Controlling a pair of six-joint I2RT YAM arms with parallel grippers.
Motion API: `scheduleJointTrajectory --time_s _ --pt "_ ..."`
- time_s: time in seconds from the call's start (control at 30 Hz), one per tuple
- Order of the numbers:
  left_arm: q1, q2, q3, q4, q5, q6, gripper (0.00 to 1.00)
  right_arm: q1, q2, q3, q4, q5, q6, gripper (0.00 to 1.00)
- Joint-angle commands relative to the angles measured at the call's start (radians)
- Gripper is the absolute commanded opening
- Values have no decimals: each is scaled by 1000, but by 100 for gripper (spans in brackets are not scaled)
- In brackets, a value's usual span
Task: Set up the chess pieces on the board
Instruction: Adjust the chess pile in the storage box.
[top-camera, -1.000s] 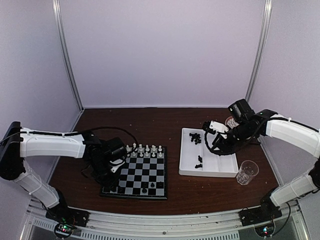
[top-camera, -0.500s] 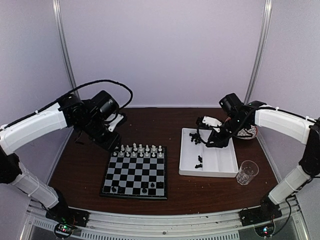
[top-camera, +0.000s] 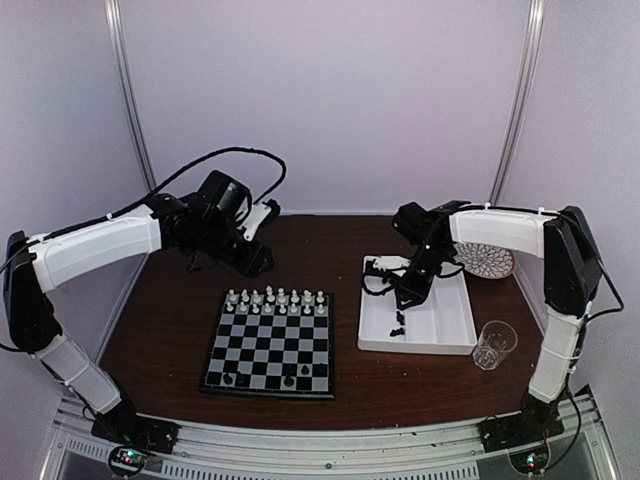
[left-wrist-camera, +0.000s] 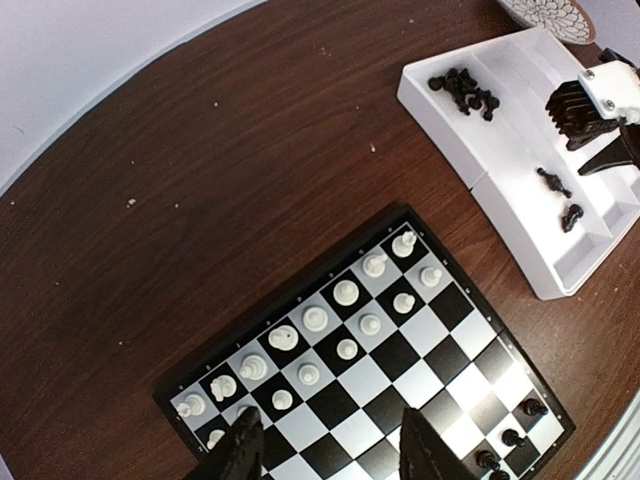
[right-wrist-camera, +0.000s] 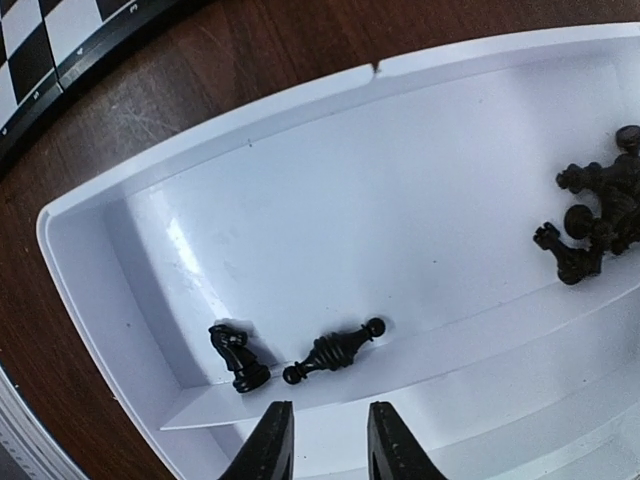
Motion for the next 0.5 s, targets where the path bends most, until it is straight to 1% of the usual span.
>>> scheduleJointTrajectory --time_s 0.0,0.13,0.27,0.47 --pt "9 -52 -81 99 26 40 47 44 48 31 -71 105 27 30" --pt "9 -59 -81 100 58 32 47 73 101 67 -98 168 45 32" --pt "9 -63 -79 96 85 23 47 105 153 93 -115 226 64 32" --pt "9 -76 -81 96 94 19 47 133 190 120 -137 270 97 32"
